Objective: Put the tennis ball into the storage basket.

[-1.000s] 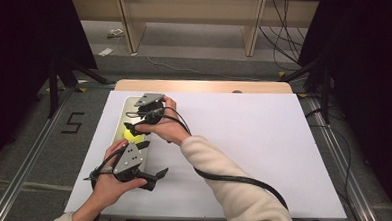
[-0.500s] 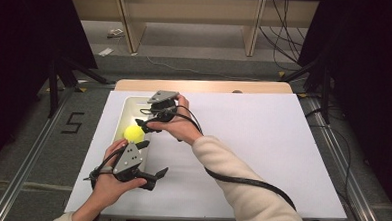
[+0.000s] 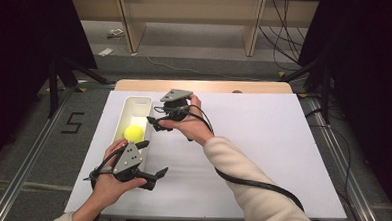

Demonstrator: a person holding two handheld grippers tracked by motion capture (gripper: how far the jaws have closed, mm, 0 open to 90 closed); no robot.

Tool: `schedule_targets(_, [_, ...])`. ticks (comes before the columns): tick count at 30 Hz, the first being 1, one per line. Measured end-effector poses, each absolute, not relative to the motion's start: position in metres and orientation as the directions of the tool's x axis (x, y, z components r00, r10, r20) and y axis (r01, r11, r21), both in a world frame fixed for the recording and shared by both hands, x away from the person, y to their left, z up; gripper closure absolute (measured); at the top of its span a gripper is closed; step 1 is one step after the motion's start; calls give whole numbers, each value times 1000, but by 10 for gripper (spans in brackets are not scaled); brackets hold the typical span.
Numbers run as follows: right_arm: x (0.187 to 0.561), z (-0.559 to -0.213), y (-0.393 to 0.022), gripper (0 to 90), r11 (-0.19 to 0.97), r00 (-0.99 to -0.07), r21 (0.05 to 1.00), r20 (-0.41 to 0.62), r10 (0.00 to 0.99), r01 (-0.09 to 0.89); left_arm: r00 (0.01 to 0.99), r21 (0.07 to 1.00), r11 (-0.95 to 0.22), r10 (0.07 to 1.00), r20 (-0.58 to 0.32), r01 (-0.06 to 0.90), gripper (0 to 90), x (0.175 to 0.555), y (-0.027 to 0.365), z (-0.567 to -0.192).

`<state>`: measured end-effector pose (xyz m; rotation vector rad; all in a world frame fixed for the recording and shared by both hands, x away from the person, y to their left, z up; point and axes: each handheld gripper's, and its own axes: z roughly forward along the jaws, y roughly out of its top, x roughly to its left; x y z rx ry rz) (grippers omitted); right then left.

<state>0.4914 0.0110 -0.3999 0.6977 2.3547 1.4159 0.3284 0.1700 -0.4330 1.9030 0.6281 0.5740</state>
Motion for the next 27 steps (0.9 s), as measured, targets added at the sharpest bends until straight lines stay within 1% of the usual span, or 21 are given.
schedule_targets(20, [486, -396, -18, 99, 385, -818, 890, -22, 575, 246, 751, 919, -356, 650, 113, 171, 0, 328, 170, -433])
schedule_targets(27, [485, -396, -26, 101, 372, -814, 891, -6, 581, 259, 751, 918, -357, 651, 113, 171, 0, 328, 170, -433])
